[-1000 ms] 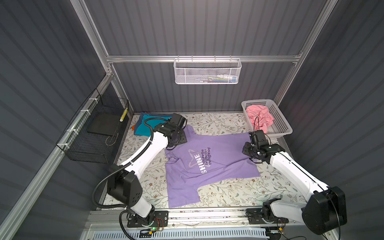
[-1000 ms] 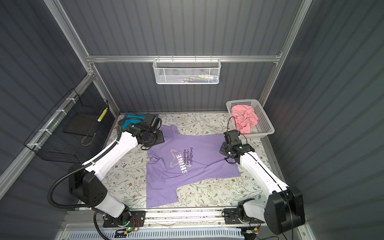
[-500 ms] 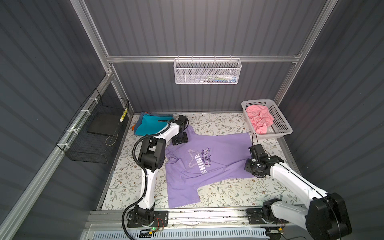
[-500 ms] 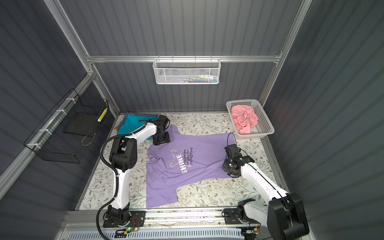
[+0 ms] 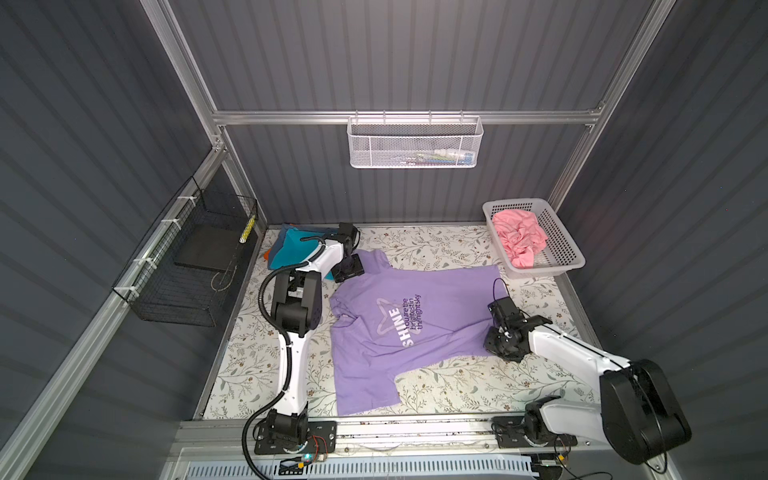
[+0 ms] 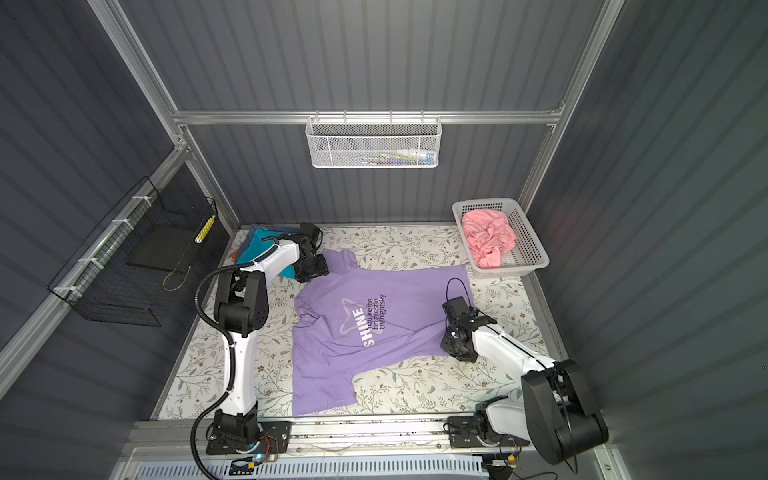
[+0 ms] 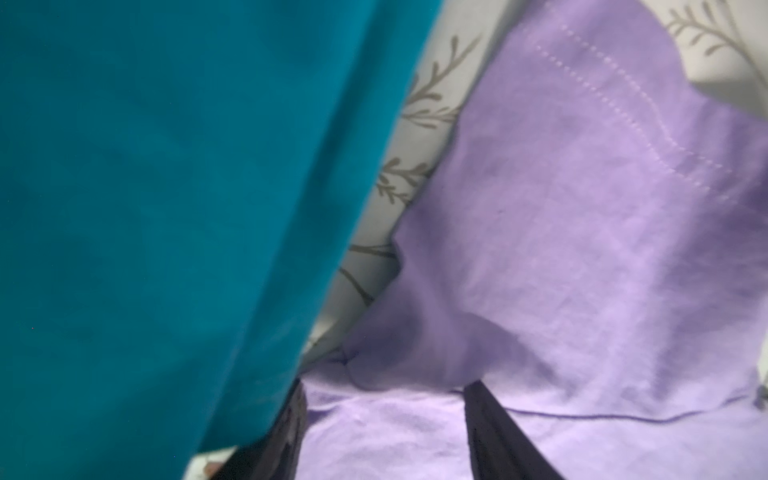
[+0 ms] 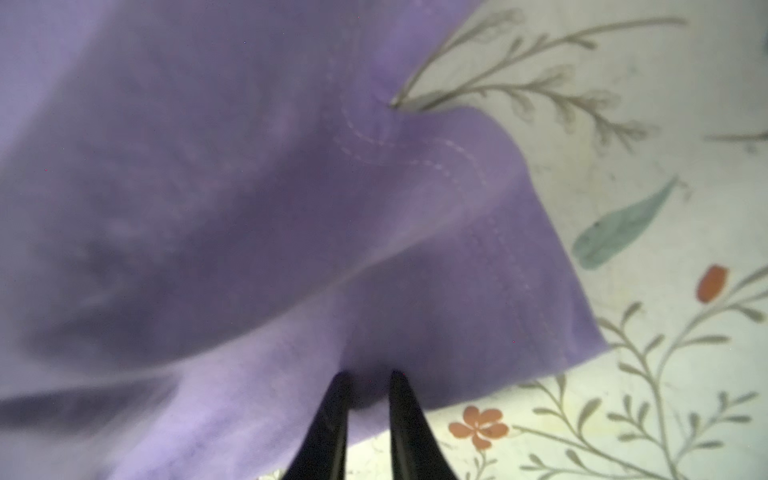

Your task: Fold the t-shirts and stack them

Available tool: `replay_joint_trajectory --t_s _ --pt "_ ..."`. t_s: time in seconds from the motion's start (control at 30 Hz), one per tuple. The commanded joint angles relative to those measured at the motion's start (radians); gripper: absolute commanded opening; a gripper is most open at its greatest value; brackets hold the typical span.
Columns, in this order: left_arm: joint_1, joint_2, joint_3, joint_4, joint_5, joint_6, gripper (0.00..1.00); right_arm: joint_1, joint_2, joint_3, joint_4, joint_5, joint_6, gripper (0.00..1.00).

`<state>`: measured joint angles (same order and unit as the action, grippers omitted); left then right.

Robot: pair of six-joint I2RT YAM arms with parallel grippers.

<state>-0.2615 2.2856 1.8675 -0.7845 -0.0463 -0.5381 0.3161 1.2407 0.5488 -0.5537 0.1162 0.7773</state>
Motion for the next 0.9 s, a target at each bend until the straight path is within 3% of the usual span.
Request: replay_joint_trajectory --t_s 0.0,0.03,0.33,0.53,0.57,0.63,0.7,0.87 --pt "0.010 0.037 0.012 0.010 0.046 0.024 0.62 0.018 -0.066 -0.060 -0.088 0.036 0.087 0.06" --pt "0.015 0.037 0.008 0.014 0.052 0.026 0.62 0.019 -0.097 -0.072 -0.085 0.026 0.089 0.00" --pt "0.033 0.030 -0.024 0.049 0.085 0.017 0.61 0.026 -0.336 -0.049 -0.392 0.129 0.198 0.00" --pt "0.045 0.043 -0.007 0.048 0.074 0.009 0.61 0.026 -0.480 -0.036 -0.490 0.102 0.285 0.00" --pt "0.047 0.046 0.001 0.043 0.068 0.008 0.61 0.025 -0.480 -0.024 -0.511 0.088 0.290 0.02" --pt "0.050 0.051 0.022 0.024 0.058 0.012 0.61 0.026 -0.488 -0.003 -0.534 0.064 0.293 0.27" --pt "0.051 0.053 0.043 0.004 0.040 0.013 0.61 0.026 -0.507 0.019 -0.539 0.056 0.293 0.40" --pt "0.051 0.051 0.096 -0.027 0.011 0.020 0.62 0.026 -0.434 0.168 -0.488 0.107 0.201 0.44"
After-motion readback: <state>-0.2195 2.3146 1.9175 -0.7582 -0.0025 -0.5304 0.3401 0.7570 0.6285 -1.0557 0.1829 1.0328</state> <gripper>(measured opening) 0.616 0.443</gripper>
